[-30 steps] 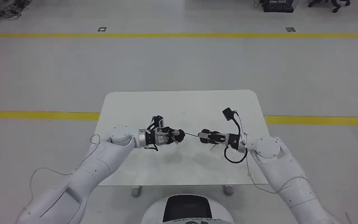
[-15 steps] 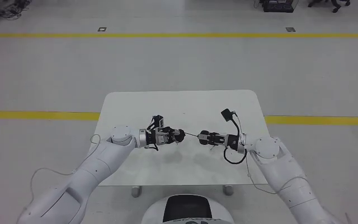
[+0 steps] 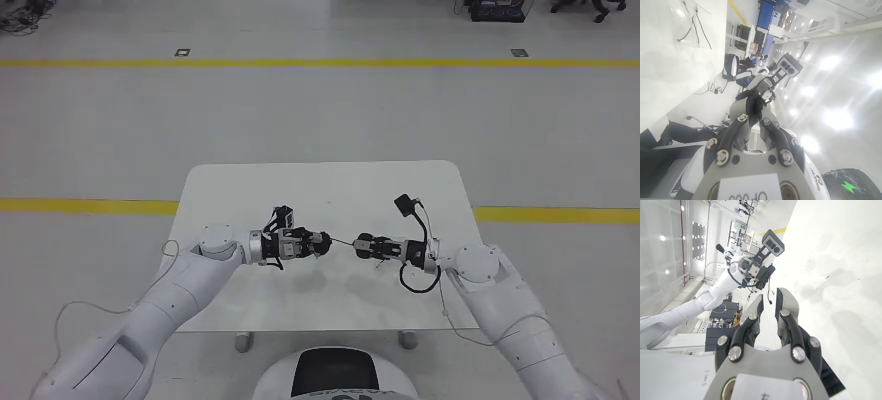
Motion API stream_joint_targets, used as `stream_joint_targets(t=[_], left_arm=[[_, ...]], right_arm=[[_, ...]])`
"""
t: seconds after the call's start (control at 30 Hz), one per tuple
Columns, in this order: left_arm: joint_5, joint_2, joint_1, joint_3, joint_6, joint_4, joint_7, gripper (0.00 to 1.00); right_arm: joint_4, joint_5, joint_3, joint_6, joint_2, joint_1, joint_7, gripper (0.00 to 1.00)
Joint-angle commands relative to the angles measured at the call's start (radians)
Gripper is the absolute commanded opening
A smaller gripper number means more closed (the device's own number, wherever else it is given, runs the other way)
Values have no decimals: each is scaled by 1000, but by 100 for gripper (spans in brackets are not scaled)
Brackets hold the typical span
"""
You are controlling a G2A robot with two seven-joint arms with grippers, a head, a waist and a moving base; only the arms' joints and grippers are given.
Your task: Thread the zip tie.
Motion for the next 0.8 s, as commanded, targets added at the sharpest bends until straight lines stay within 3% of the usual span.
stream_joint_targets(t=[0.0, 0.6, 0.67, 0.77], left_arm=[[3, 0, 1, -1, 1, -1, 0, 0], [15, -4, 6, -13, 10, -3, 0, 0], [16, -4, 6, -14, 10, -3, 0, 0], [15, -5, 7, -15, 10, 0, -2, 0]], right_arm=[[1, -1, -1, 0, 0, 1, -1, 16], [8, -8, -13, 0, 0, 10, 0, 9], [8, -8, -13, 0, 0, 10, -1, 1], [9, -8, -14, 0, 1, 9, -2, 0]])
